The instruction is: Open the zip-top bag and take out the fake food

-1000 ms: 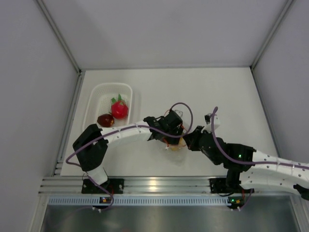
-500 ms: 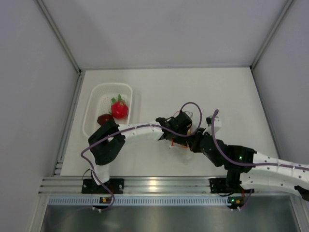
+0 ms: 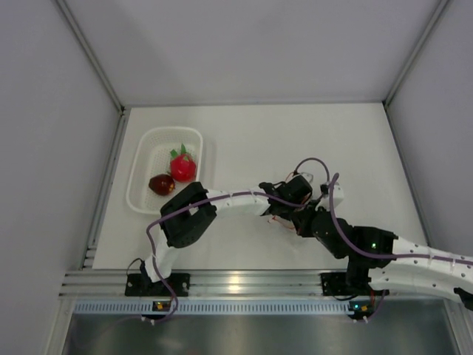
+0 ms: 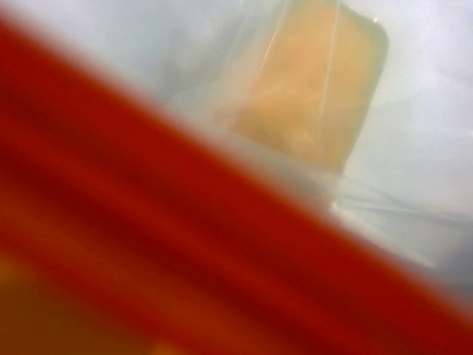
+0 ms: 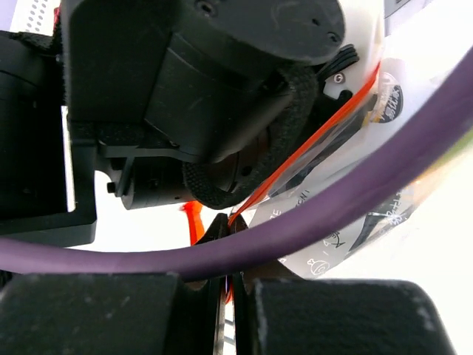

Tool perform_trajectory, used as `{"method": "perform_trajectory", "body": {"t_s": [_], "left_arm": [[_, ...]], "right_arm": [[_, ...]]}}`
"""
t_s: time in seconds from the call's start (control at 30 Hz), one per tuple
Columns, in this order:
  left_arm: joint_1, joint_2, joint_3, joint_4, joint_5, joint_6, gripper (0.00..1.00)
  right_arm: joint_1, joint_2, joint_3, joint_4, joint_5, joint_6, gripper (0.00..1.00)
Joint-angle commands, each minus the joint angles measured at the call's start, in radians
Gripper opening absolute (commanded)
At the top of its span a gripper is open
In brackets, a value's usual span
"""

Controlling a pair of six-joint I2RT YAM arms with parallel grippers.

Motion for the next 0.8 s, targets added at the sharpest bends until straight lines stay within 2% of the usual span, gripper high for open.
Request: {"method": "perform_trajectory", "body": {"t_s": [0.0, 0.07, 0.1, 0.23, 0.3, 0.4, 0.47, 0.53, 0.6, 0.67, 0.77], "left_arm": [[-0.009, 0.029, 0.057, 0.059, -0.036, -0.012, 0.71], [-0.014, 0.040, 0.077, 0.061, -0.044, 0.006, 0.78], [-0.016, 0.048, 0.086, 0.061, -0.046, 0.011, 0.86], [-0.017, 0.091, 0.132, 0.058, -0.055, 0.029, 0.92], [-0.017, 0.106, 0.140, 0.059, -0.047, 0.023, 0.88], [-0.017, 0.133, 0.175, 0.061, -0.036, 0.019, 0.77], [-0.017, 0.161, 0.213, 0.059, -0.026, 0.028, 0.68], [-0.017, 0.176, 0.232, 0.059, -0.019, 0.031, 0.55], [-0.017, 0.180, 0.233, 0.059, -0.033, 0.028, 0.51], [-0.017, 0.167, 0.222, 0.059, -0.044, 0.028, 0.41], [-0.017, 0.129, 0.184, 0.055, -0.069, 0.031, 0.42]], "right_arm": [[0.017, -0.028, 0.008, 0.026, -0.040, 0.007, 0.00], [0.017, -0.039, 0.006, 0.017, -0.042, 0.004, 0.00], [0.018, -0.044, 0.006, 0.017, -0.045, 0.003, 0.00], [0.018, -0.065, -0.009, 0.014, -0.059, 0.001, 0.00], [0.017, -0.076, -0.017, 0.009, -0.060, 0.001, 0.00], [0.017, -0.090, -0.021, 0.009, -0.062, -0.003, 0.00], [0.017, -0.100, -0.023, 0.006, -0.068, -0.005, 0.00], [0.017, -0.106, -0.021, -0.001, -0.068, -0.009, 0.00], [0.018, -0.116, -0.021, -0.015, -0.063, -0.009, 0.00], [0.017, -0.126, -0.020, -0.026, -0.056, -0.011, 0.00], [0.017, -0.129, -0.003, -0.056, -0.030, -0.017, 0.00]]}}
